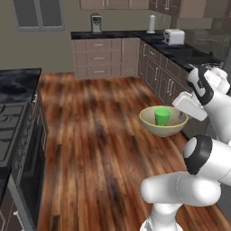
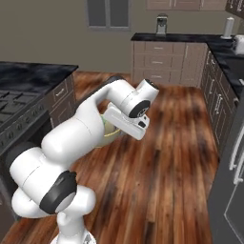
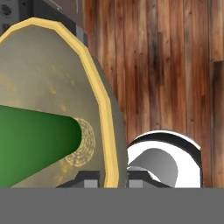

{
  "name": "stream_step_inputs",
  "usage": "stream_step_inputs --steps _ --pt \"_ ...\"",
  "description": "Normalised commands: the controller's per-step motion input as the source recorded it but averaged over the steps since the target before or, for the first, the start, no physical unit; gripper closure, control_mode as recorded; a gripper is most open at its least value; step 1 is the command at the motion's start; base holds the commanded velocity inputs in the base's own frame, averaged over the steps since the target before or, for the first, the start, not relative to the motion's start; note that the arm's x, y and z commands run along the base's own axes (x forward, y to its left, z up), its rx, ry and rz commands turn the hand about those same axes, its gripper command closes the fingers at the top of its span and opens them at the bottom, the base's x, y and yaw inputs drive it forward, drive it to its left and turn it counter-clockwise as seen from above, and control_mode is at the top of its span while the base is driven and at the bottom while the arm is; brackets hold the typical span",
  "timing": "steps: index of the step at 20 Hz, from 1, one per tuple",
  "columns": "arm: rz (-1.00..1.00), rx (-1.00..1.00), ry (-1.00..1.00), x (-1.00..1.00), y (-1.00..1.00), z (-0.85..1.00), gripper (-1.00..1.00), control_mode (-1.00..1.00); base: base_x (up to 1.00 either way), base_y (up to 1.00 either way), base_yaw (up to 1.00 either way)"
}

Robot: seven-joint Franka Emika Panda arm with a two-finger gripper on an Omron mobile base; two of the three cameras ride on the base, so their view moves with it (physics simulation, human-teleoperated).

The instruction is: Place the cup inside the bowl on the dining table and move the bowl to any counter.

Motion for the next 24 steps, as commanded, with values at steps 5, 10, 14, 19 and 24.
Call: stream_step_inputs --steps 5,10,14,19,24 --pt "0.0 0.0 0.0 0.0 0.0 0.0 1.0 1.0 0.77 -0.13 0.0" --pt "0.0 0.0 0.0 0.0 0.0 0.0 1.0 1.0 0.75 -0.13 0.0" --pt "0.0 0.0 0.0 0.0 0.0 0.0 1.0 1.0 0.72 -0.15 0.0" --pt "0.0 0.0 0.0 0.0 0.0 0.0 1.0 1.0 0.62 -0.15 0.0" --pt "0.0 0.0 0.0 0.0 0.0 0.0 1.0 1.0 0.59 -0.22 0.0"
